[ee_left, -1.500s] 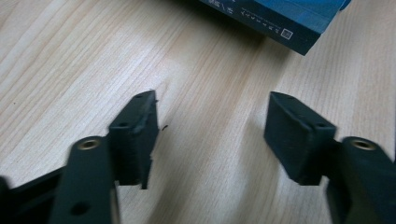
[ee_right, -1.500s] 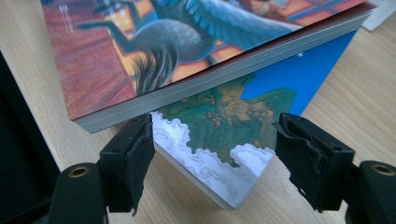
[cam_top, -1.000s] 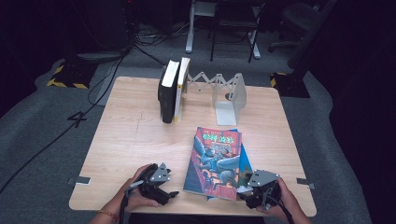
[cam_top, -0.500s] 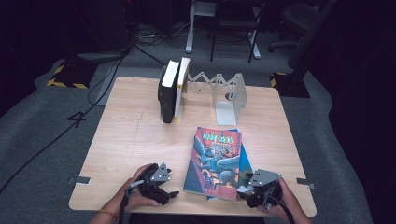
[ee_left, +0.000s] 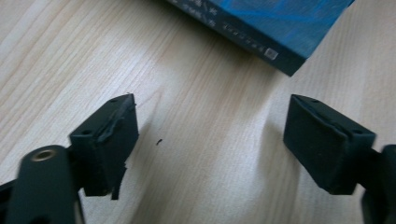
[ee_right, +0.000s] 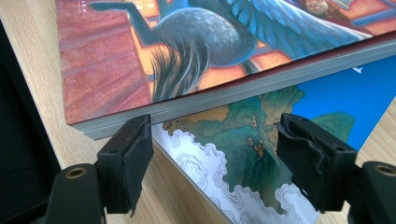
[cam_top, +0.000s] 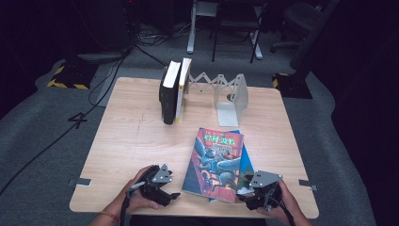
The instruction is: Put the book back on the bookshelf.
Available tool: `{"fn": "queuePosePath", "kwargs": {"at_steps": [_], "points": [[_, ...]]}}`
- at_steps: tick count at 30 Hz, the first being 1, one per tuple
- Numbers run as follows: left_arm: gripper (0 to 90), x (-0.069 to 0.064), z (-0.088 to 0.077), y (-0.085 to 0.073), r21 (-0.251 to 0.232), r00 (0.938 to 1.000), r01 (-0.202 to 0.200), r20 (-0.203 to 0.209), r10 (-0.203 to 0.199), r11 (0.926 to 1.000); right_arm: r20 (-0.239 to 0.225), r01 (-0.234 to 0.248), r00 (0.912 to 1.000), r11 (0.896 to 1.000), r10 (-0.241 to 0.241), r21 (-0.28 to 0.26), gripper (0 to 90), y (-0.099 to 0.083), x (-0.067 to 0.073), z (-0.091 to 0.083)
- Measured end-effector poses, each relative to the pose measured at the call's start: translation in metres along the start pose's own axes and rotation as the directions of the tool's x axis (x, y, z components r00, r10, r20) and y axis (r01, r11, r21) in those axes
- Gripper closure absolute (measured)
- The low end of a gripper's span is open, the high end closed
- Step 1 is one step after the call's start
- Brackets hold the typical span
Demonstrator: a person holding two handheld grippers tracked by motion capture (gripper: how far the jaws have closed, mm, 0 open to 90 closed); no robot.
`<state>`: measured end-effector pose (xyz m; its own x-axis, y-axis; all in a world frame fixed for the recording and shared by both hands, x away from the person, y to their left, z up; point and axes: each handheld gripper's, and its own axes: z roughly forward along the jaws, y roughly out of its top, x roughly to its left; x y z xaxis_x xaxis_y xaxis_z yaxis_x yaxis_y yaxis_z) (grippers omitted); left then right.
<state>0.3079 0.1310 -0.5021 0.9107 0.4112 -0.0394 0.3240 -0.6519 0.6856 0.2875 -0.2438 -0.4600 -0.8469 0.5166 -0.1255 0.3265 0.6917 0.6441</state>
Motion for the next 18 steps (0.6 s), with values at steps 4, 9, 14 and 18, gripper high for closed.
{"fn": "queuePosePath", "kwargs": {"at_steps": [4,9,14,18], "points": [[21.6,-0.005,-0.002,0.003,-0.021,0.9997,-0.011,0.023,0.011,0.9997,-0.005,-0.017,0.9998,1.000,0.017,-0.019,27.8,0.000,-0.002,-0.001],[21.8,-0.009,-0.002,0.009,-0.049,0.9999,-0.007,0.015,0.008,0.9988,0.000,-0.008,1.0000,1.000,0.008,-0.002,27.8,0.000,-0.001,0.001],[23.3,-0.010,0.000,0.011,-0.048,0.9999,-0.012,0.003,0.013,0.9988,0.000,-0.011,0.9999,1.000,0.011,-0.007,27.2,0.000,-0.002,0.001],[24.1,-0.010,0.004,0.014,-0.062,0.9997,-0.012,0.019,0.013,0.9980,-0.003,-0.021,0.9998,0.999,0.021,-0.024,27.2,0.001,-0.003,-0.001]]}}
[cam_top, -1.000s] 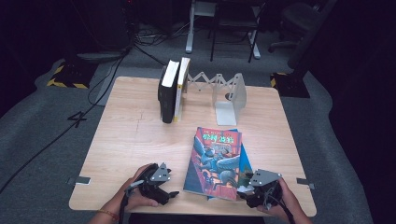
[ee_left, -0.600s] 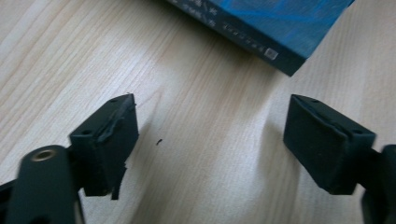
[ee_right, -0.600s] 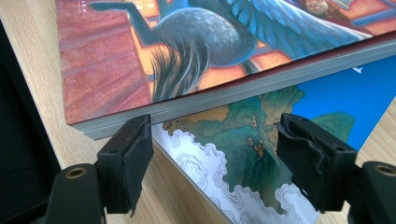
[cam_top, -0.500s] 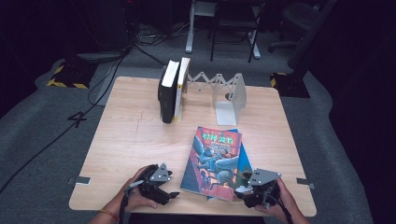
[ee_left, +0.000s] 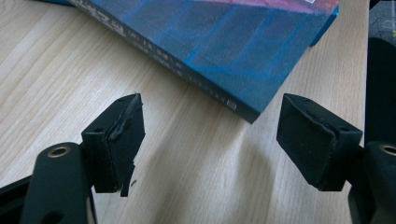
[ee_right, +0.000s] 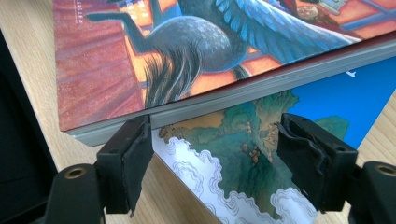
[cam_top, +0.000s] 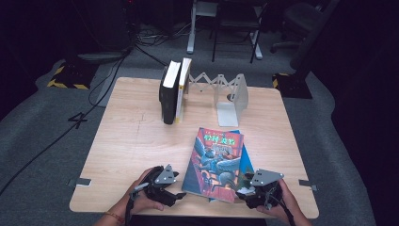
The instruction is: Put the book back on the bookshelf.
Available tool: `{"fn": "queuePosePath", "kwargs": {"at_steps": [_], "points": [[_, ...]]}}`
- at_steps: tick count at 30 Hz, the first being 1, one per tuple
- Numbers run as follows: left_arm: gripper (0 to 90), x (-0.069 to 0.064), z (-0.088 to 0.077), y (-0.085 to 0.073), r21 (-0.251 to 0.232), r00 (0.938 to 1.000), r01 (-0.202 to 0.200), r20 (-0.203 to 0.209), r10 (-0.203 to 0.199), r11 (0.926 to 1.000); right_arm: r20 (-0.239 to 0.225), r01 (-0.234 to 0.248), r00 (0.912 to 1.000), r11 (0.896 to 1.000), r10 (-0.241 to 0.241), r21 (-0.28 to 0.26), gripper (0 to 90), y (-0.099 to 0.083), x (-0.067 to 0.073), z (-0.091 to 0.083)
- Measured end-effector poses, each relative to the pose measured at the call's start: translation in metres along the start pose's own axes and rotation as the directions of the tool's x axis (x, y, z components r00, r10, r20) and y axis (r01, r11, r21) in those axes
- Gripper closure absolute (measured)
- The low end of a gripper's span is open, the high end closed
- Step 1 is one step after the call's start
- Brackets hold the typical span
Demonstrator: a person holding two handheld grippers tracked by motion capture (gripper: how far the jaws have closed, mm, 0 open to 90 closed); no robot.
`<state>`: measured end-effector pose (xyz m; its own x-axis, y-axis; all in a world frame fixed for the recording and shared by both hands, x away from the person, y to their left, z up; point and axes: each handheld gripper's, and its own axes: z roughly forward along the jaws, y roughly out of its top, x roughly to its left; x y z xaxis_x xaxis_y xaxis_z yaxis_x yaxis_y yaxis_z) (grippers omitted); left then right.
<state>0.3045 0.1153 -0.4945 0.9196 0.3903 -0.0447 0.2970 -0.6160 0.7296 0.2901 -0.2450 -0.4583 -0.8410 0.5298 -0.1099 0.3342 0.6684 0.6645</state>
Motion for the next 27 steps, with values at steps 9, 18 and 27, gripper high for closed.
{"fn": "queuePosePath", "kwargs": {"at_steps": [9,18,27], "points": [[27.9,-0.001,0.006,0.005,-0.005,0.9996,-0.022,0.018,0.022,0.9997,-0.002,-0.019,0.9998,0.999,0.019,-0.043,27.2,0.002,-0.001,-0.003],[28.7,-0.003,0.006,0.008,-0.014,0.9990,-0.040,0.019,0.040,0.9991,0.014,-0.016,0.9997,0.997,0.018,-0.078,26.9,0.010,-0.003,-0.005],[28.0,-0.013,-0.005,0.022,-0.065,0.9978,-0.056,0.033,0.058,0.9963,0.028,-0.022,0.9993,0.994,0.026,-0.111,26.5,0.018,-0.004,-0.007]]}}
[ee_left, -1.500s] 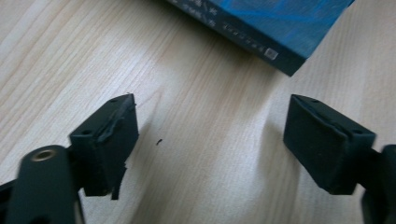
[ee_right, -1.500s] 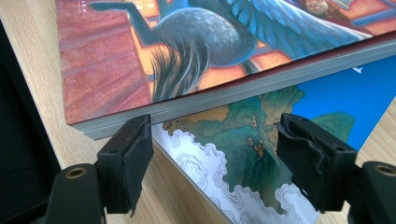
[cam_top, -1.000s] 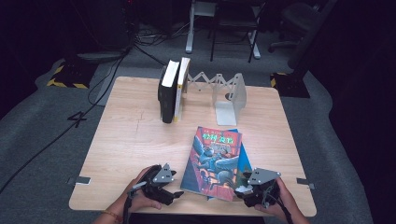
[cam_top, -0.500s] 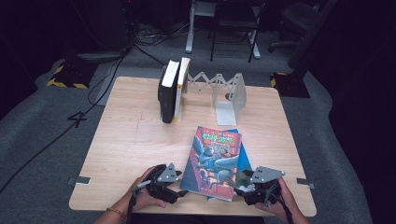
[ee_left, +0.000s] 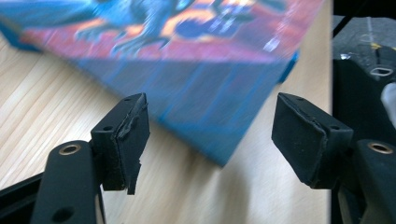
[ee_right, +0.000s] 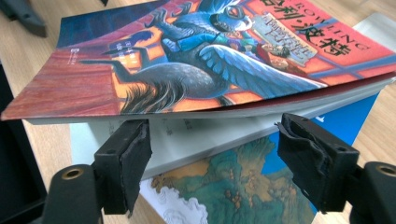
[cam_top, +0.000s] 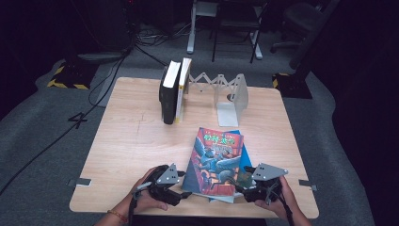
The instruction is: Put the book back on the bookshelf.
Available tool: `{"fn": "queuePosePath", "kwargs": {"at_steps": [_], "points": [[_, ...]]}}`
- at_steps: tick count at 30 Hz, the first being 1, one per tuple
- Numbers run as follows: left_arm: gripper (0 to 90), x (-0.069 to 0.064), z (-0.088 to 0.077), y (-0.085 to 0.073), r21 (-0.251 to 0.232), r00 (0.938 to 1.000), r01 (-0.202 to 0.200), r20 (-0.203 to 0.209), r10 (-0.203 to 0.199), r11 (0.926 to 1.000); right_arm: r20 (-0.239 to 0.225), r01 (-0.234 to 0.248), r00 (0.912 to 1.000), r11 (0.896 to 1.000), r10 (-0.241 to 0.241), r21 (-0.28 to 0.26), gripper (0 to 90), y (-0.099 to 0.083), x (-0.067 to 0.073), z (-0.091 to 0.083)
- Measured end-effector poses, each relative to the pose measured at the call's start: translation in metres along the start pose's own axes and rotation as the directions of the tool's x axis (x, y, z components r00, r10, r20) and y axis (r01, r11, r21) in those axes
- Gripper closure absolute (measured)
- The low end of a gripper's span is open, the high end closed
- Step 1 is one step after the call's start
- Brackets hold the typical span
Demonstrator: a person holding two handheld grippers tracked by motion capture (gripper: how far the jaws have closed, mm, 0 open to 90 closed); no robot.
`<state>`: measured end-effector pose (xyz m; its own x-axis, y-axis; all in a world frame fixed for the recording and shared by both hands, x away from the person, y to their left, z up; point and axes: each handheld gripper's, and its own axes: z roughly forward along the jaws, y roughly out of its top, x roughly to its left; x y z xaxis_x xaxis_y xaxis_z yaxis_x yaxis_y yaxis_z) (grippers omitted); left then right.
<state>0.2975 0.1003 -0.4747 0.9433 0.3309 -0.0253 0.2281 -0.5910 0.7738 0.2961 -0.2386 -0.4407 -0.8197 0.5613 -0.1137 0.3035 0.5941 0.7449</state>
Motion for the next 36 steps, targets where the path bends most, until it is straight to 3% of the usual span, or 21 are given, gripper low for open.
{"fn": "queuePosePath", "kwargs": {"at_steps": [2,6,8,12,15,20,23,26,28,36], "points": [[28.2,-0.008,0.004,0.007,0.019,0.9997,-0.021,-0.010,0.021,0.9996,0.002,-0.001,1.0000,1.000,0.001,-0.005,26.5,0.002,0.000,0.001],[29.0,-0.022,0.017,0.025,0.016,0.9967,-0.077,0.024,0.077,0.9969,0.000,-0.003,1.0000,1.000,0.003,-0.021,26.8,0.007,0.000,0.001],[30.1,-0.027,0.026,0.033,0.025,0.9957,-0.091,0.017,0.091,0.9955,0.003,-0.002,1.0000,1.000,0.002,-0.030,26.9,0.010,0.001,0.000],[30.0,-0.031,0.036,0.044,0.036,0.9965,-0.083,-0.010,0.083,0.9959,-0.001,0.003,1.0000,0.999,-0.003,-0.045,26.9,0.016,0.000,0.000],[30.6,-0.032,0.042,0.053,0.028,0.9979,-0.053,-0.035,0.054,0.9982,-0.006,0.007,1.0000,0.998,-0.008,-0.063,26.7,0.021,-0.001,0.000],[31.9,-0.035,0.050,0.061,0.028,0.9942,-0.018,-0.105,0.021,0.9994,-0.002,0.008,1.0000,0.996,-0.009,-0.085,27.0,0.030,0.000,0.002],[31.7,-0.036,0.054,0.064,0.011,0.9911,-0.017,-0.132,0.018,0.9998,-0.003,0.012,0.9999,0.996,-0.012,-0.091,26.9,0.034,0.000,0.003],[36.6,-0.035,0.055,0.065,-0.002,0.9882,-0.003,-0.153,0.003,1.0000,-0.002,0.012,0.9999,0.995,-0.012,-0.094,26.9,0.034,0.000,0.004],[44.6,-0.034,0.055,0.065,-0.006,0.9865,-0.003,-0.164,0.002,1.0000,-0.004,0.009,0.9999,0.995,-0.009,-0.094,26.9,0.034,-0.001,0.004],[65.1,-0.034,0.050,0.065,-0.036,0.9896,-0.033,-0.141,0.028,0.9988,0.001,-0.003,1.0000,0.995,0.003,-0.099,26.5,0.030,-0.005,0.006]]}}
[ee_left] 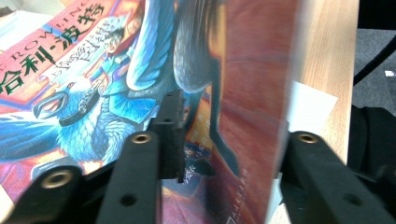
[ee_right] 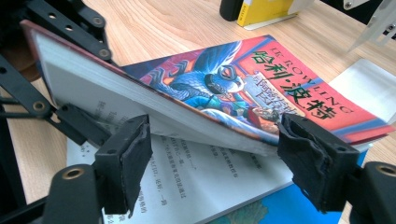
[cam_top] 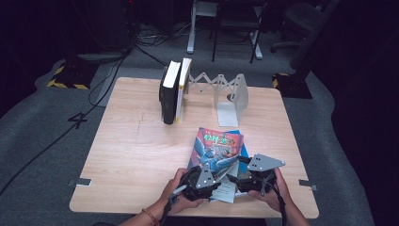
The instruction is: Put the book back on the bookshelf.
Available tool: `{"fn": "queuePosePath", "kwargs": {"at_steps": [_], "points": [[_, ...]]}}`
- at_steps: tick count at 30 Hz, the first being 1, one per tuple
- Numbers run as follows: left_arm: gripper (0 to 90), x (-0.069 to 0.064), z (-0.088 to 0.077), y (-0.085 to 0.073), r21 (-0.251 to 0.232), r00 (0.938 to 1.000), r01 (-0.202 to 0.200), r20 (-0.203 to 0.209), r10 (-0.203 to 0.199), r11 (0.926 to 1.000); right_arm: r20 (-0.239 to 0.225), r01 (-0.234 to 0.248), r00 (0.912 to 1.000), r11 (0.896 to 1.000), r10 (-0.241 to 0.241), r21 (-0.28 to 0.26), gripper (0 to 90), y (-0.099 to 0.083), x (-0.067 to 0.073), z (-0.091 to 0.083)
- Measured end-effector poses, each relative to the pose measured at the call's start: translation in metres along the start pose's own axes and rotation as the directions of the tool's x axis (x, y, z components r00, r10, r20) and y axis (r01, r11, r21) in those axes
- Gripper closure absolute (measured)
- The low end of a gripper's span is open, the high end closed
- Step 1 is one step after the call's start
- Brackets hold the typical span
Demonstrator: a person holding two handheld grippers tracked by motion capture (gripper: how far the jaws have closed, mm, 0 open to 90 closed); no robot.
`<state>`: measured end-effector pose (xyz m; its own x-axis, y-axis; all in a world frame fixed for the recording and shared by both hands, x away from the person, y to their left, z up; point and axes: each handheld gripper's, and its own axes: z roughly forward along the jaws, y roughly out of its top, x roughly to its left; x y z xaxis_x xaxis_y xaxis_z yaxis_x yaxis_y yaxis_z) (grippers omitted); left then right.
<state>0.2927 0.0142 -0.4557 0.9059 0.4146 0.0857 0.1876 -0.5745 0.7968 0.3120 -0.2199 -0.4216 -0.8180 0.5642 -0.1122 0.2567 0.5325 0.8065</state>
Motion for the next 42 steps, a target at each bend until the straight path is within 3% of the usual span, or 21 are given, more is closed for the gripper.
{"fn": "queuePosePath", "kwargs": {"at_steps": [4,7,11,14,18,22,26,30,33,35,39,42], "points": [[75.9,0.000,-0.005,0.001,-0.020,0.9997,-0.020,-0.013,0.020,0.9996,0.000,-0.005,1.0000,1.000,0.005,-0.008,26.5,-0.002,-0.002,0.000],[81.4,0.003,-0.008,0.000,-0.022,0.9995,-0.030,0.001,0.030,0.9993,-0.012,0.004,0.9999,1.000,-0.004,-0.009,25.7,-0.003,-0.004,0.000],[82.7,0.011,-0.014,-0.004,-0.038,0.9988,-0.018,0.044,0.019,0.9991,-0.076,0.029,0.9967,1.000,-0.028,0.003,26.4,-0.009,-0.009,0.005],[82.9,0.014,-0.017,-0.006,-0.043,0.9978,-0.026,0.060,0.028,0.9987,-0.079,0.025,0.9965,1.000,-0.025,0.000,27.1,-0.013,-0.013,0.009],[82.9,0.018,-0.021,-0.008,-0.048,0.9969,-0.028,0.073,0.031,0.9985,-0.081,0.054,0.9952,0.998,-0.055,-0.012,25.1,-0.013,-0.020,0.013],[82.7,0.022,-0.024,-0.009,-0.057,0.9963,-0.017,0.083,0.021,0.9982,-0.138,0.031,0.9899,0.999,-0.034,-0.022,23.0,-0.014,-0.027,0.023],[81.6,0.022,-0.025,-0.012,-0.042,0.9956,-0.034,0.087,0.037,0.9985,-0.134,0.066,0.9888,0.998,-0.066,-0.008,25.0,-0.017,-0.023,0.031],[78.6,0.023,-0.030,-0.012,-0.033,0.9953,-0.035,0.089,0.038,0.9988,-0.132,0.121,0.9832,0.992,-0.126,-0.046,42.4,-0.016,-0.017,0.029],[69.9,0.022,-0.033,-0.015,0.000,0.9944,-0.043,0.096,0.043,0.9991,-0.126,0.207,0.9694,0.977,-0.211,-0.044,56.7,-0.015,-0.009,0.027],[61.4,0.022,-0.035,-0.020,0.033,0.9967,-0.046,0.069,0.043,0.9984,-0.116,0.236,0.9639,0.971,-0.240,-0.044,62.5,-0.015,-0.004,0.027],[54.4,0.025,-0.040,-0.034,0.117,0.9976,-0.051,-0.041,0.056,0.9918,-0.104,0.253,0.9607,0.966,-0.257,-0.051,66.8,-0.013,0.000,0.026],[53.6,0.031,-0.043,-0.044,0.119,0.9950,0.001,-0.099,0.011,0.9929,-0.100,0.253,0.9612,0.966,-0.257,-0.048,69.5,-0.012,0.002,0.024]]}}
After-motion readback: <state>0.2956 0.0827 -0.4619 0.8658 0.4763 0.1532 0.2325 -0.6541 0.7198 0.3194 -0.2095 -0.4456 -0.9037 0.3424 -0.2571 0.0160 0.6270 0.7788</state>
